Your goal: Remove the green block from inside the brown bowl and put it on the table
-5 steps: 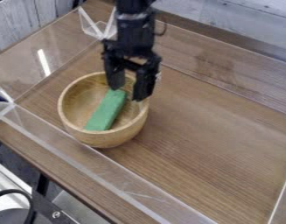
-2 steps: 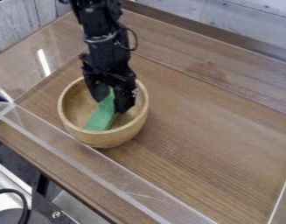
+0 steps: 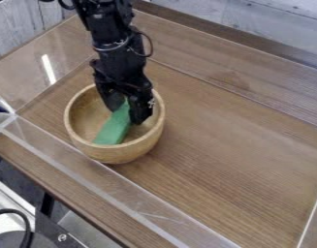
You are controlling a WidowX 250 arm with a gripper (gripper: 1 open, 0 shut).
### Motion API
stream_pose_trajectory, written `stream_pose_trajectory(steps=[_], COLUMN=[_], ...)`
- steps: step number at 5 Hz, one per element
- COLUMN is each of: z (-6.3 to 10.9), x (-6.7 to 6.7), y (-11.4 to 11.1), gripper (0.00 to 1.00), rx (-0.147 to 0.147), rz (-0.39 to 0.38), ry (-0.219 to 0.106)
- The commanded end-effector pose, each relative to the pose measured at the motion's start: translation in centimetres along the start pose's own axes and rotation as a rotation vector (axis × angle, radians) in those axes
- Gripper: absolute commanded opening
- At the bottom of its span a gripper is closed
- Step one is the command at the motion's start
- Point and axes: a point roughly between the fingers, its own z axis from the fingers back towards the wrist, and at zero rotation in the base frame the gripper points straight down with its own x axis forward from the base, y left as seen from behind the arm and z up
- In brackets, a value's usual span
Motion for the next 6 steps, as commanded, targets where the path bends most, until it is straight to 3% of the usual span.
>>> stream_pose_trajectory(steps=[1, 3, 5, 6], z=[0.98, 1.42, 0.85, 1.21], x=[1.32, 1.94, 1.42, 2.09], y=[1.05, 0.66, 0.49, 0.68], gripper=[1.00, 1.00, 1.00, 1.00], rx=[0.022, 0.020, -0.013, -0.013], rz=[-0.005, -0.070, -0.056, -0.075], ry=[-0.052, -0.065, 0.035, 0.050])
